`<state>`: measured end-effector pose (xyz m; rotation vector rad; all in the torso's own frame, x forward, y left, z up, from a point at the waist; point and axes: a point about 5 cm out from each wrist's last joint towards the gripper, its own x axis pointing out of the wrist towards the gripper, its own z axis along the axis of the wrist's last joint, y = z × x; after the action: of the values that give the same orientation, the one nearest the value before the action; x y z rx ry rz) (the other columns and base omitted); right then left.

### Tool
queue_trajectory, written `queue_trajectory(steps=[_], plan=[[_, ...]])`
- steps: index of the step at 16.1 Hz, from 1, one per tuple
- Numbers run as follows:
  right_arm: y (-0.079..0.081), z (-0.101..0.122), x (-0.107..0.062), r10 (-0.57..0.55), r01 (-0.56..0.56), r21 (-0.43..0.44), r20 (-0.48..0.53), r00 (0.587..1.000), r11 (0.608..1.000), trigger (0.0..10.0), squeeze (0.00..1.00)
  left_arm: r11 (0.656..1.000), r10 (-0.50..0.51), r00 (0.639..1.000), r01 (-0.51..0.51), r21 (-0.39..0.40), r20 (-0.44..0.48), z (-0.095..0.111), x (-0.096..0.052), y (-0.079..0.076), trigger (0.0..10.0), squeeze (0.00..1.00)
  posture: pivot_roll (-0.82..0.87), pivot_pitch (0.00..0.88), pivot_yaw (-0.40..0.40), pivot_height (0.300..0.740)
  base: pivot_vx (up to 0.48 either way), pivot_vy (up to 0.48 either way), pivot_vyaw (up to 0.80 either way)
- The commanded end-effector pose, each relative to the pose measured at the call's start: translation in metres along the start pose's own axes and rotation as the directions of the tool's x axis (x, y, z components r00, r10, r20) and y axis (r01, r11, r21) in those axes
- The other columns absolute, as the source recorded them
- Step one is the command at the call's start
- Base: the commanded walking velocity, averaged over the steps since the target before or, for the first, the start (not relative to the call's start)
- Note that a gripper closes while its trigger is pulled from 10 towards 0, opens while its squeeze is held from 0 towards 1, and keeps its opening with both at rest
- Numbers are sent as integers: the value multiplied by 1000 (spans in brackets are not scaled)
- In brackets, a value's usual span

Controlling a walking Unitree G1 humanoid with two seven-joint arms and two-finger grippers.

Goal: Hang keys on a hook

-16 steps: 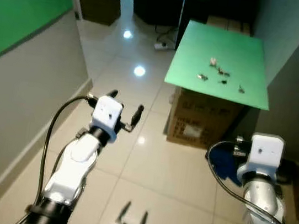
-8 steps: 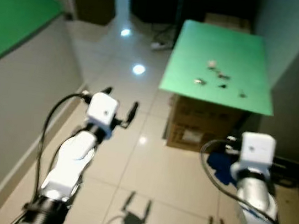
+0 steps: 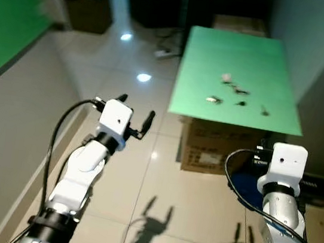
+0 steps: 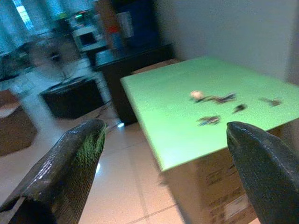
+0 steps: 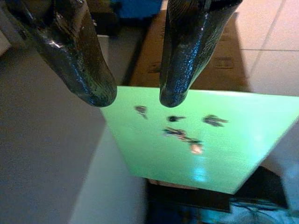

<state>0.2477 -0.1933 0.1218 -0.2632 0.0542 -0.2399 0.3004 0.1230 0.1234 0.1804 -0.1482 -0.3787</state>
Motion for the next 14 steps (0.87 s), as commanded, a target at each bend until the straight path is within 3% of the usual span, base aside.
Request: queue_trajectory(steps=[1,6,14], plan=[[3,3,-2,20,-19,-34,13,1000,999,10000,0,1000,-24,1000,24,-4,3,1,2,-4,10000,0,-180,121,108,740,465,0,0],[9,0,-5,33,-33,-43,0,999,999,10000,0,999,-42,999,42,-3,3,2,3,-4,10000,0,-178,128,114,740,469,0,0],[14,-11,-13,74,-75,-23,-45,996,997,10000,0,992,-123,992,123,3,-16,-3,-6,-10,10000,0,-165,148,126,740,472,0,-800]])
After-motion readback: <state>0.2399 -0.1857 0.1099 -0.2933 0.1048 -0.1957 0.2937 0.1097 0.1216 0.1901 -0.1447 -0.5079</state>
